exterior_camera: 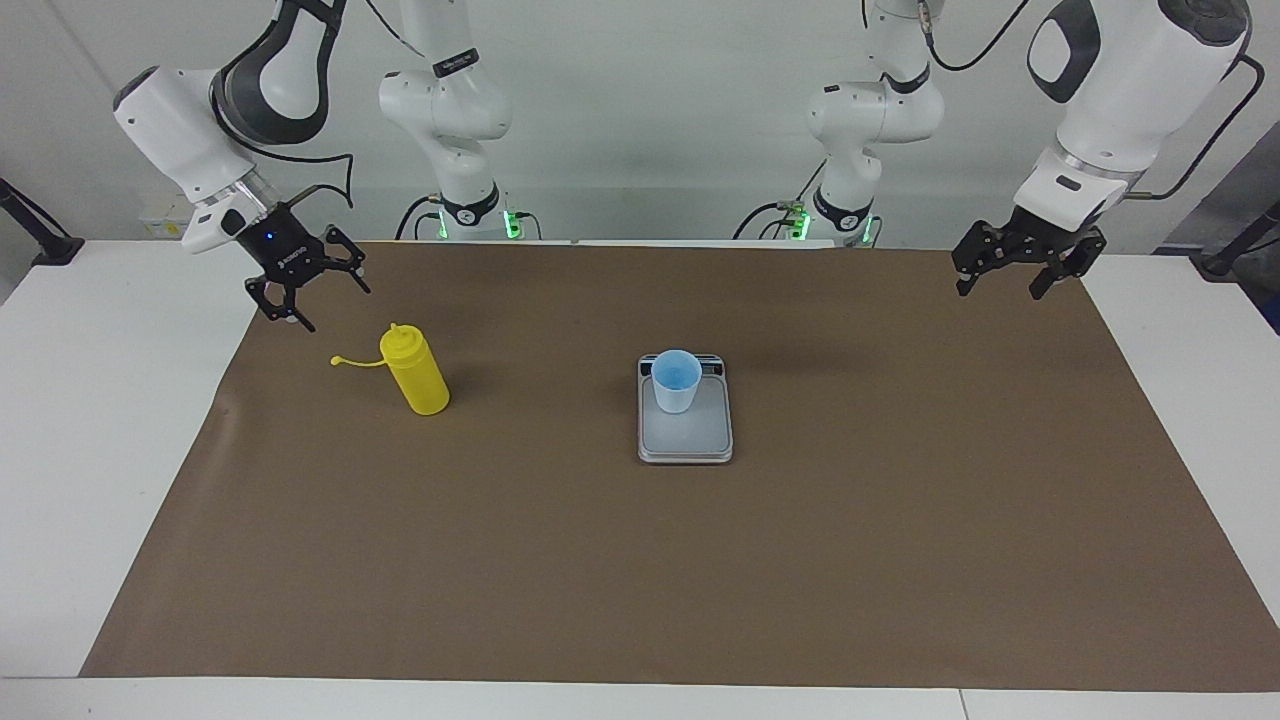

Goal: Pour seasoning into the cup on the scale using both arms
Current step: 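Return the left gripper to rest while the right gripper approaches the bottle, then grasp the yellow squeeze bottle with the right gripper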

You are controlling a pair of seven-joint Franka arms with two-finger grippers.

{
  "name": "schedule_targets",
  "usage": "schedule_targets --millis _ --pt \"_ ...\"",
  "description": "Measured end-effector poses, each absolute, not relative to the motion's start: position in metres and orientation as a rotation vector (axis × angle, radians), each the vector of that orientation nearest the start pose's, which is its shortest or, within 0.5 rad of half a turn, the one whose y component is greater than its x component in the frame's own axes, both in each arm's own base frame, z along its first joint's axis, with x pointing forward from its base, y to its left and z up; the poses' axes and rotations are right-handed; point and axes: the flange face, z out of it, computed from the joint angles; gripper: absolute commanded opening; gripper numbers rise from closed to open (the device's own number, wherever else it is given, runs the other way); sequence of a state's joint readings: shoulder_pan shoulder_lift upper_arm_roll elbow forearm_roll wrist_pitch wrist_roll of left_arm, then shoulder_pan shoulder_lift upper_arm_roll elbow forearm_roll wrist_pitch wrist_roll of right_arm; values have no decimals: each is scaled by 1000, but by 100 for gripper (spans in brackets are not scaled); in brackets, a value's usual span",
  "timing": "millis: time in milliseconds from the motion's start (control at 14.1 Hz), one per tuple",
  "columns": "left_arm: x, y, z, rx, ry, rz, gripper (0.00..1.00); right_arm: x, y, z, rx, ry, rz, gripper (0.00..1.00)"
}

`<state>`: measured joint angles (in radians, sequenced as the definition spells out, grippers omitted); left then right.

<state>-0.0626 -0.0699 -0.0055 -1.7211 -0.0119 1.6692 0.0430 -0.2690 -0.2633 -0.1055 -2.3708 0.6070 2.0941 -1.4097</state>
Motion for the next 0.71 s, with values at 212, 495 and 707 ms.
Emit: schedule_targets --millis 212,495,707 --pt "538 -37 602 -3149 170 -34 100 429 -146 405 -2436 -1027 -687 100" --pt "534 -39 627 -3150 177 -36 100 421 -155 356 -2302 -1038 -847 100" --pt "529 -39 631 -3150 179 -24 100 416 -155 323 -2232 -1006 -928 100"
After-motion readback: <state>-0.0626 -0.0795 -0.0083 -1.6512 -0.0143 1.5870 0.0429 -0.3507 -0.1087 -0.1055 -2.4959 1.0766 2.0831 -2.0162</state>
